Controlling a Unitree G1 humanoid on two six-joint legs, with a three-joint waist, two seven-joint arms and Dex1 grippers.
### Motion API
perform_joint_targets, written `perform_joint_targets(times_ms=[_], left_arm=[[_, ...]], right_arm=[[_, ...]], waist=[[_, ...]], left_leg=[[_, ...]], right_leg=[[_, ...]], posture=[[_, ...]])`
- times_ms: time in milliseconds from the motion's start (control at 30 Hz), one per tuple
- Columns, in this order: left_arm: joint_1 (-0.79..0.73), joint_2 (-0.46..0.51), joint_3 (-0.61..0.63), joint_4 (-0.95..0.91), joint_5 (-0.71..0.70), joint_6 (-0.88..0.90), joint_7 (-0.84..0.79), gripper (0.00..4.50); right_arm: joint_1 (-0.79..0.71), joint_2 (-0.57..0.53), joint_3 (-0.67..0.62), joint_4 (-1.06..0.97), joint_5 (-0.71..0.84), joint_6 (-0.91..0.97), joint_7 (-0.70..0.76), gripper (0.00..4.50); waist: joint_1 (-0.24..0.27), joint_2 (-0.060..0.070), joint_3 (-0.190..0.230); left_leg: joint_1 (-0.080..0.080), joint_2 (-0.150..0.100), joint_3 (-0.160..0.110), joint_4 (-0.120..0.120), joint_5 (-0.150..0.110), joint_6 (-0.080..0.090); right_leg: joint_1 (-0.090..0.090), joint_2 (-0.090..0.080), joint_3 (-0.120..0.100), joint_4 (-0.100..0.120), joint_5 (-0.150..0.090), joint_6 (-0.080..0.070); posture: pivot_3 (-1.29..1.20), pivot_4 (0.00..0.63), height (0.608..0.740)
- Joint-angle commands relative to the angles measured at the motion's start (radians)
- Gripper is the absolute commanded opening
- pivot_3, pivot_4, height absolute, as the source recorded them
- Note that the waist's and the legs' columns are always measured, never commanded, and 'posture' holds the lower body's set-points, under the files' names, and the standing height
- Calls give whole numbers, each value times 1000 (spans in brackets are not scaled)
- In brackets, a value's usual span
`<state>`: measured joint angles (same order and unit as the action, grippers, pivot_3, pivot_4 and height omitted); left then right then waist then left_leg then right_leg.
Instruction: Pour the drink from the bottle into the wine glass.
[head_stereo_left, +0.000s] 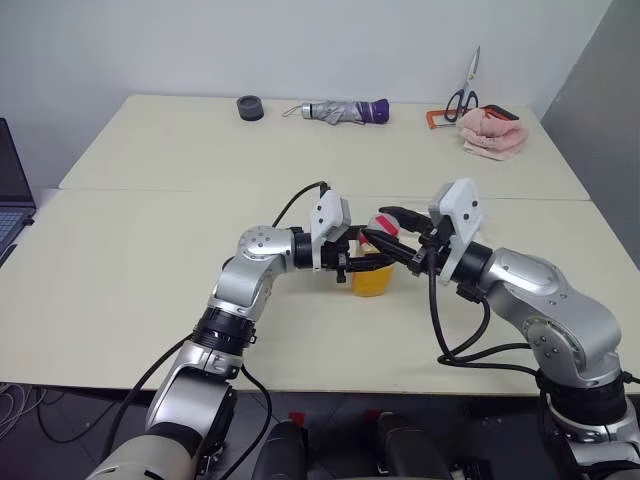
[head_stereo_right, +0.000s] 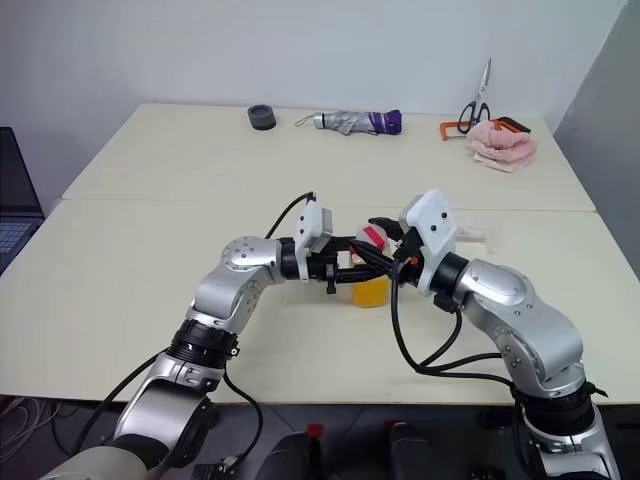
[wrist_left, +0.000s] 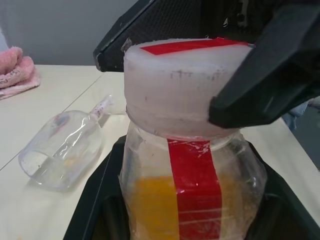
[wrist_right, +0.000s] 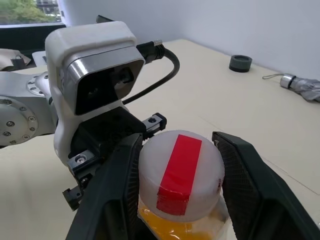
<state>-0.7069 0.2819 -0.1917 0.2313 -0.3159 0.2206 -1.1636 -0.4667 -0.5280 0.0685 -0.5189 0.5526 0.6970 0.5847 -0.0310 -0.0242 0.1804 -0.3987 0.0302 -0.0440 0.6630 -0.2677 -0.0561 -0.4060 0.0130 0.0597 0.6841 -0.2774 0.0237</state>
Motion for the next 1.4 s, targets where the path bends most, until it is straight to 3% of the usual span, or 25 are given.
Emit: perform_joint_targets(times_ms=[33, 133, 300, 533, 667, 833, 1233, 1333, 1400], left_arm=[[-39, 11, 33, -38, -61, 35, -43, 1957], [-62, 20, 37, -29, -74, 48, -83, 1956], [-82, 17, 50, 7, -56, 22, -75, 1956], [-61, 6, 62, -1, -47, 37, -17, 1950], [-63, -3, 61, 15, -38, 29, -5, 1950], [-78, -12, 55, 47, -25, 13, -5, 1950], [-86, -21, 46, 75, 1, -24, -7, 1950], [-83, -19, 45, 75, 7, -31, -6, 1950], [-81, -17, 44, 75, 10, -36, -6, 1950]], right_arm=[[-90, -104, 55, 83, 7, -124, 319, 1892], [-173, -159, 91, 228, -30, -195, 481, 1892], [-228, -159, 55, 308, -5, -149, 490, 1892], [-21, -69, -146, 5, 88, -44, 152, 4241], [60, 33, -136, -206, 118, 89, -103, 4247], [56, 119, -12, -260, -29, 142, -318, 4247], [21, 193, 61, -191, -144, 116, -373, 4247], [22, 210, 57, -187, -142, 117, -370, 3634], [22, 219, 54, -184, -141, 113, -367, 2968]], waist=[[0, 0, 0], [-2, 1, 1], [0, 1, 1], [5, 1, 1], [2, 1, 1], [-2, 1, 1], [-1, 1, 1], [-1, 1, 1], [-1, 1, 1]], left_leg=[[0, 0, 1, 0, 0, 0], [1, 0, 0, 0, 0, 0], [0, 1, 0, 0, 0, 0], [-3, -1, -3, 0, 0, 0], [-3, -1, -4, 0, 0, 0], [-1, -1, -3, 1, 0, 0], [-1, -1, -3, 1, 0, 1], [-1, -1, -3, 1, 0, 1], [-1, -1, -3, 1, 0, 1]], right_leg=[[0, 0, 0, 0, 0, 0], [0, 0, 0, 0, 0, 0], [0, 0, -1, 0, 0, 0], [0, -2, -2, -1, 0, 0], [0, -2, -2, 0, 0, 0], [0, -1, -1, 3, 0, 0], [0, 0, -1, 3, 0, 0], [0, 0, -1, 3, 0, 0], [0, 0, -1, 3, 0, 0]], posture=[[0, 150, 740], [0, 150, 740], [0, 150, 740], [0, 150, 740], [0, 150, 740], [0, 150, 740], [0, 150, 740], [0, 150, 740], [0, 150, 740]])
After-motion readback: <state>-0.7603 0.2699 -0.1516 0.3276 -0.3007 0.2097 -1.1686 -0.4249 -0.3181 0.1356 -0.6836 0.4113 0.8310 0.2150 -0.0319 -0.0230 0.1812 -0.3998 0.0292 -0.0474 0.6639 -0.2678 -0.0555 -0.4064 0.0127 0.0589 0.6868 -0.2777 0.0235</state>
